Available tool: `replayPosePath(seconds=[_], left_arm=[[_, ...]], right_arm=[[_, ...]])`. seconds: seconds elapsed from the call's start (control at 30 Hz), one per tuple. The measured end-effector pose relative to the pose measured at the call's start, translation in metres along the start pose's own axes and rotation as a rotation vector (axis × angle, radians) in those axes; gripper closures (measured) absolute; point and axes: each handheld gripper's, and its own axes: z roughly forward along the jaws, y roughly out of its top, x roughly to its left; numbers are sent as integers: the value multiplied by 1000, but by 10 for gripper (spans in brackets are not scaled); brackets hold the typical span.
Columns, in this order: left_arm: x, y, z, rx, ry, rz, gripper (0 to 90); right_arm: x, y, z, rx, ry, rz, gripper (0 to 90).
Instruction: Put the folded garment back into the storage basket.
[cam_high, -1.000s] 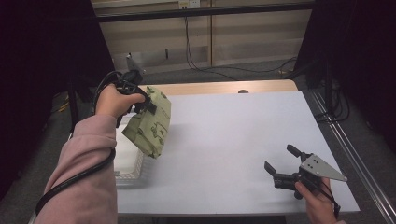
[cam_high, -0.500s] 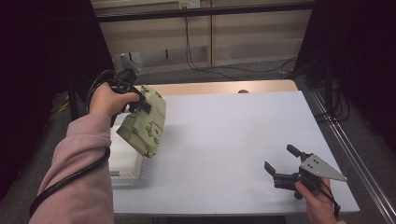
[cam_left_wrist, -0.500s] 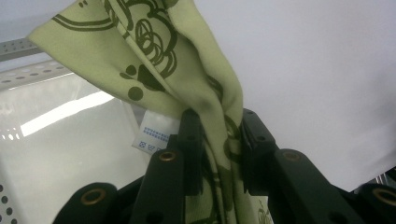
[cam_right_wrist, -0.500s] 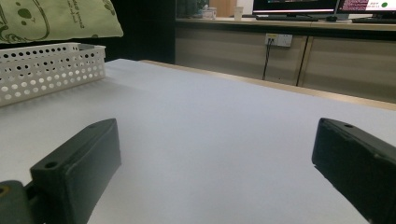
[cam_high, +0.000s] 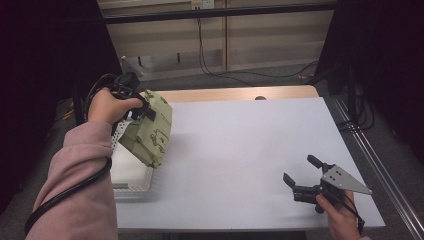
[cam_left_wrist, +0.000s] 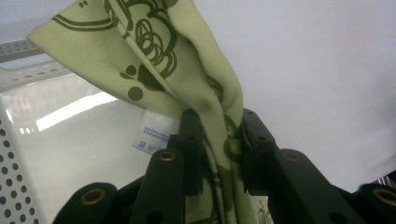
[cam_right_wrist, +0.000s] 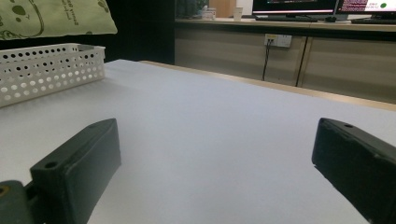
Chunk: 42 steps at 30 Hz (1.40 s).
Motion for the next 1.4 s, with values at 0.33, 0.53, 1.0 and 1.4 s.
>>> replayPosePath(seconds=[0.33, 0.53, 1.0, 1.4], left_arm=[[8, -3, -6, -2, 10, -11, 736], [11, -5, -9, -10, 18, -27, 736], [22, -12, -16, -22, 35, -38, 736], [29, -15, -19, -19, 44, -50, 736]], right_arm=[[0, 0, 0, -4, -1, -4, 10], [0, 0, 0, -4, -1, -5, 10], [0, 0, 0, -5, 0, -4, 10], [0, 0, 0, -7, 1, -6, 10]])
